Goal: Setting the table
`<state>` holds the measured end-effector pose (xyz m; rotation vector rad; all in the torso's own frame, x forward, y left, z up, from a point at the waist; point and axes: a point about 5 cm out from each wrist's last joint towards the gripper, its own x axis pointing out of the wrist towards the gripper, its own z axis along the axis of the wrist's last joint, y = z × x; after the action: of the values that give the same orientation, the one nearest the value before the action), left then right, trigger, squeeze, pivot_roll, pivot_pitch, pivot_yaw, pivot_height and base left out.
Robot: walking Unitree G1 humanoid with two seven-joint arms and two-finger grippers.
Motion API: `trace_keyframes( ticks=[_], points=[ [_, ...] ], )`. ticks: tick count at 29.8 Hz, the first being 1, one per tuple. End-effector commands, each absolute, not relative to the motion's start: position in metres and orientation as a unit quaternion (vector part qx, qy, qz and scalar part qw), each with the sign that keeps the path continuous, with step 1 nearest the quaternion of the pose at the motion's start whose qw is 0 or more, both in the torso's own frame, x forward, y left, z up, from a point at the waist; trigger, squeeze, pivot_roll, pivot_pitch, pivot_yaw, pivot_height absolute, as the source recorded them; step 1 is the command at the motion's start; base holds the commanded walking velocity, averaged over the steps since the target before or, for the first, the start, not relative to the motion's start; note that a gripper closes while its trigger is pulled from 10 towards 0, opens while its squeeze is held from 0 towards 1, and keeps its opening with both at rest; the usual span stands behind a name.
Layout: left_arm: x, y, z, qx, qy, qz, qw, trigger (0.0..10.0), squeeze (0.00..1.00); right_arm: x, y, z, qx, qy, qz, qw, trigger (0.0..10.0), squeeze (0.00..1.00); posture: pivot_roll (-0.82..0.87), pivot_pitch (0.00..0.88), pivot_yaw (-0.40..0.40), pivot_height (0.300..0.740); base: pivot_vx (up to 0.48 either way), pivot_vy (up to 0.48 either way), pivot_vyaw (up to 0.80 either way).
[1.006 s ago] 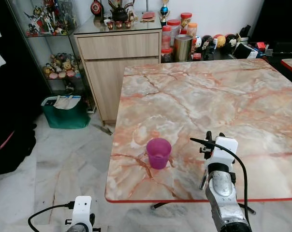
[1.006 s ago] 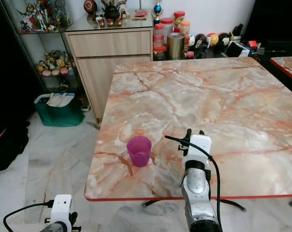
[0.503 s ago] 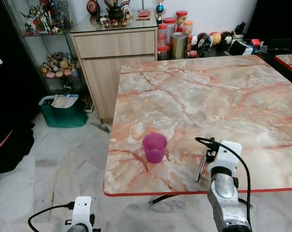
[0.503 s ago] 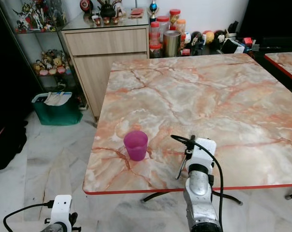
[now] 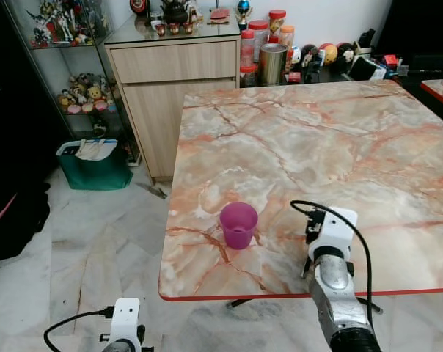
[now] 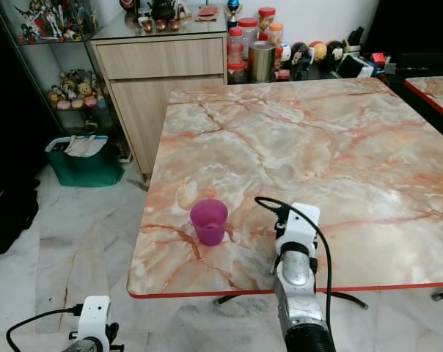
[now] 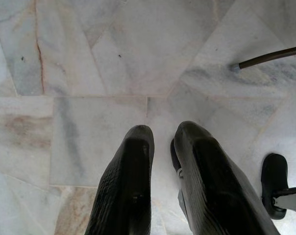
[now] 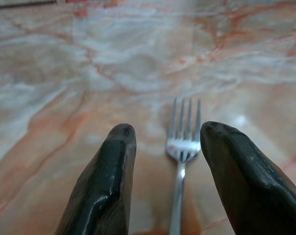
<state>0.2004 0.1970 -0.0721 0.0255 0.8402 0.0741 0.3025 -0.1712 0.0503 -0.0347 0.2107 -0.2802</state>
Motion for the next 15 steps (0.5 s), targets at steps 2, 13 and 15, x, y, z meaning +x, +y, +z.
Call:
trace_keyframes(
  ticks=[2, 13, 15],
  points=[
    [0.1996, 0.1987, -0.0726, 0.011, 0.413, 0.038, 0.910, 10.0, 0.00, 0.3038, -0.1657, 0.0461, -0.012, 0.123, -0.128, 0.984, 10.0, 0.00, -0.08, 0.000, 0.035, 0.728, 0.000, 0.000, 0.00],
    [0.1985, 0.1970, -0.0735, 0.009, 0.417, 0.032, 0.909, 10.0, 0.00, 0.3052, -0.1653, 0.0465, -0.008, 0.121, -0.127, 0.984, 10.0, 0.00, -0.09, 0.000, 0.033, 0.728, 0.000, 0.000, 0.00],
    [0.1982, 0.1966, -0.0738, 0.008, 0.417, 0.031, 0.908, 10.0, 0.00, 0.3054, -0.1652, 0.0468, -0.006, 0.120, -0.127, 0.985, 10.0, 0.00, -0.09, 0.000, 0.033, 0.728, 0.000, 0.000, 0.00]
  ],
)
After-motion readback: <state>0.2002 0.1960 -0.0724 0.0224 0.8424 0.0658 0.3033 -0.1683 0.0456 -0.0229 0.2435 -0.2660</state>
